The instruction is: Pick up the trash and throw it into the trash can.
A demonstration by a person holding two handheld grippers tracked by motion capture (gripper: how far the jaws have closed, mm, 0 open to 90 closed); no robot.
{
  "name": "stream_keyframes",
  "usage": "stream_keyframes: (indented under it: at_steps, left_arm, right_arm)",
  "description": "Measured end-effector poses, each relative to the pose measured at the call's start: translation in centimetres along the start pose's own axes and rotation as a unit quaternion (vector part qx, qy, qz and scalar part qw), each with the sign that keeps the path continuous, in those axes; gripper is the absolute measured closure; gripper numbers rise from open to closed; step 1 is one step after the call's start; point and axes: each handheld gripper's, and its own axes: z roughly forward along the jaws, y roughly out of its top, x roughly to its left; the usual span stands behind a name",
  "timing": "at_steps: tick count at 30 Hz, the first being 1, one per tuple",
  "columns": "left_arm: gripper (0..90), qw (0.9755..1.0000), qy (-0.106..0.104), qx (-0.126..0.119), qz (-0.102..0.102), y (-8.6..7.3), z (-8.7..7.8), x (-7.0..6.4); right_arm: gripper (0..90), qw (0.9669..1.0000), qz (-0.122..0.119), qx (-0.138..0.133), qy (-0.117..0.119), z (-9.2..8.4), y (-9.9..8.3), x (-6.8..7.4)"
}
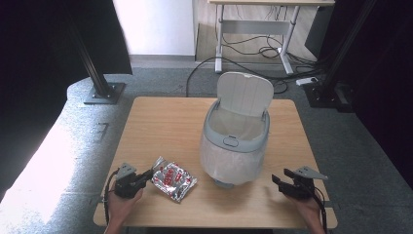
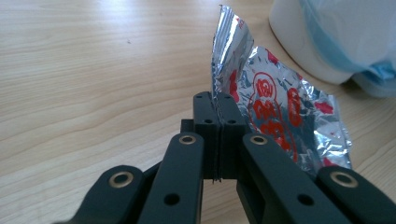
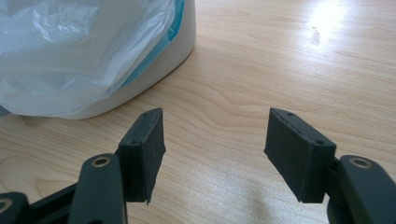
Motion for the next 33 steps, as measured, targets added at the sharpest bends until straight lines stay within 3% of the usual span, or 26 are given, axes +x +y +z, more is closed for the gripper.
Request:
stream_keyframes:
  at_steps: [5,19,25,33]
  left_arm:
    - [89.3,0.9999,-0.003,-0.010,-0.014,0.2,-0.7,0.6]
    - [89.2,0.9989,-0.020,-0.033,-0.027,0.8,-1.9,0.9]
    - [89.3,0.9984,-0.027,-0.043,-0.026,1.2,-2.4,0.9]
    - [89.3,0.9981,-0.037,-0.047,-0.014,2.1,-2.8,0.3]
  right_arm:
    - [36.7,0.9998,0.002,0.019,-0.005,0.6,-0.5,-0.5]
    - [36.3,0.9981,-0.011,0.059,-0.010,1.7,-1.1,-0.3]
    - [35.3,0.9968,-0.017,0.076,-0.017,2.0,-1.0,-0.1]
    - [35.0,0.9961,-0.028,0.080,-0.027,2.1,-1.0,0.1]
